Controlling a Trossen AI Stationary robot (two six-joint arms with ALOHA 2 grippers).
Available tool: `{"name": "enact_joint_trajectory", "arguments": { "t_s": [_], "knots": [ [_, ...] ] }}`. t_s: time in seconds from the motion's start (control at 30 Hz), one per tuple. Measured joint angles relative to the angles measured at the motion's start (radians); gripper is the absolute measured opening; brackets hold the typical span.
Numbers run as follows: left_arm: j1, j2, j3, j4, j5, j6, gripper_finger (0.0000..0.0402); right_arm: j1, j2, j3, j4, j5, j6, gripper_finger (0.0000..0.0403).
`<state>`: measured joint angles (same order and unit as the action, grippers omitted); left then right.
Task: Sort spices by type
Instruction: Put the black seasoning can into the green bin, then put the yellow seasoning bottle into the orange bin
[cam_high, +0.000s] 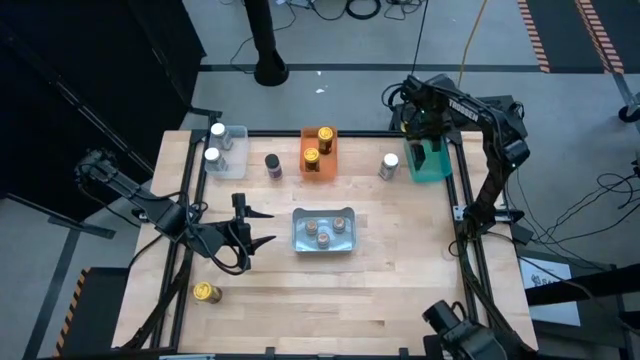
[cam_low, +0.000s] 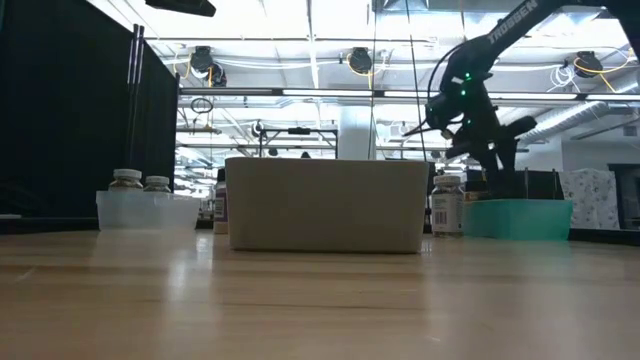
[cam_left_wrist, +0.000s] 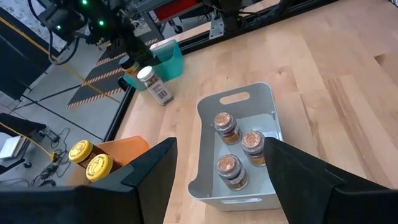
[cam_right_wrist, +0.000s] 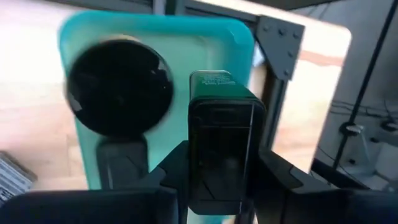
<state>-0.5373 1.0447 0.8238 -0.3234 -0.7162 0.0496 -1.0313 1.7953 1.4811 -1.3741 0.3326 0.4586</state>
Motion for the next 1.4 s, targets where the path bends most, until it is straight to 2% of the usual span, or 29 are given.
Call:
{"name": "enact_joint_trajectory", "arguments": {
  "t_s": [0.23,0.47,0.63,0.77,0.97,1.13,1.27,1.4],
  "knots": [
    [0.0,0.0,0.0,-0.001,0.0,-0.001,0.0247,-0.018,0.017,0.0,0.056,-0.046,-0.037,0.0101],
    [0.0,0.0,0.0,-0.001,0.0,-0.001,0.0247,-0.03,0.017,0.0,0.056,-0.047,-0.033,0.0101],
    [0.0,0.0,0.0,-0.001,0.0,-0.001,0.0247,-0.03,0.017,0.0,0.064,-0.046,-0.026,0.0145],
    [0.0,0.0,0.0,-0.001,0.0,-0.003,0.0247,-0.029,0.016,0.0,0.064,-0.04,-0.009,0.0154],
    [0.0,0.0,0.0,-0.001,0.0,-0.003,0.0247,-0.029,0.016,0.0,0.064,0.011,-0.008,0.0127],
    [0.0,0.0,0.0,-0.001,0.0,-0.002,0.0247,-0.016,-0.001,0.0,0.066,0.013,-0.021,0.0102],
    [0.0,0.0,0.0,-0.001,0.0,-0.002,0.0247,0.023,-0.059,0.0,0.087,0.013,-0.027,0.0081],
    [0.0,0.0,0.0,-0.001,0.0,-0.009,0.0247,0.108,-0.154,0.0,0.123,0.014,-0.047,0.0064]
  ]
}}
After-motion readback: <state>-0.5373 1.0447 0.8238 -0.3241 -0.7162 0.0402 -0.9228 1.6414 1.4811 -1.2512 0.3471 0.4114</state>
